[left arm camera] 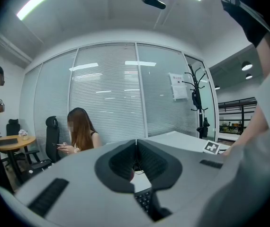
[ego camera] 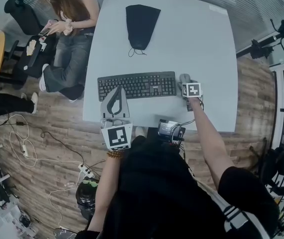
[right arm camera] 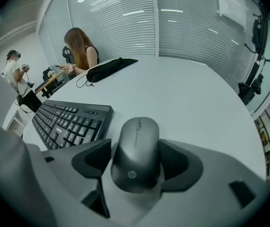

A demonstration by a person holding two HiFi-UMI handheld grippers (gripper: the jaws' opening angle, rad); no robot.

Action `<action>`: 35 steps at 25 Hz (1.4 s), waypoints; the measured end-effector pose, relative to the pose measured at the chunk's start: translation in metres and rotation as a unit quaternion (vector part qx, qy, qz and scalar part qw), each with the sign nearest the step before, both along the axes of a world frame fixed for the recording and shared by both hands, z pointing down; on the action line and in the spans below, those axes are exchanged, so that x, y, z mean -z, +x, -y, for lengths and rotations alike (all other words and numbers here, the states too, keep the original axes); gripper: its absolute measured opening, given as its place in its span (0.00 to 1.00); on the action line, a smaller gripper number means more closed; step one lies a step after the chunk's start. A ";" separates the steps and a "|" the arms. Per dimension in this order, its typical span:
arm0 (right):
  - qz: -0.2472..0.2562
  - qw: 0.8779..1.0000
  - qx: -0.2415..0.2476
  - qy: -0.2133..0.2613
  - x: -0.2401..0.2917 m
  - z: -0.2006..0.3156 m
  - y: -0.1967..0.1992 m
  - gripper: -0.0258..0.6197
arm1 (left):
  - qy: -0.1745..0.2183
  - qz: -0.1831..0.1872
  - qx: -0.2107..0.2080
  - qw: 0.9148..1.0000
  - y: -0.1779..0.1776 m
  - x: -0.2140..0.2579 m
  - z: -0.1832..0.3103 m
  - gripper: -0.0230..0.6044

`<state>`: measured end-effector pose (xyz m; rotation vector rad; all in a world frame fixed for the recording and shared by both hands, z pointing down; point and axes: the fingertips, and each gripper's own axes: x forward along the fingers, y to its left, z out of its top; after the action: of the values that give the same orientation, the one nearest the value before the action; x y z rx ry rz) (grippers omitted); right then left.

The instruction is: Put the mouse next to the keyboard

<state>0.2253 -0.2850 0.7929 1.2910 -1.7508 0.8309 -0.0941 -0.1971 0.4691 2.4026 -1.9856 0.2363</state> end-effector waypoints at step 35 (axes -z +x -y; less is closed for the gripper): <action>0.049 0.973 0.025 0.223 0.217 0.048 -0.022 0.56 | 0.054 0.016 -0.052 0.997 0.008 0.046 0.020 0.06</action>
<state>0.2033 -0.3330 0.5761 1.5028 -2.1207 0.4927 -0.0865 -0.2174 0.4234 2.5878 -1.9364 0.1727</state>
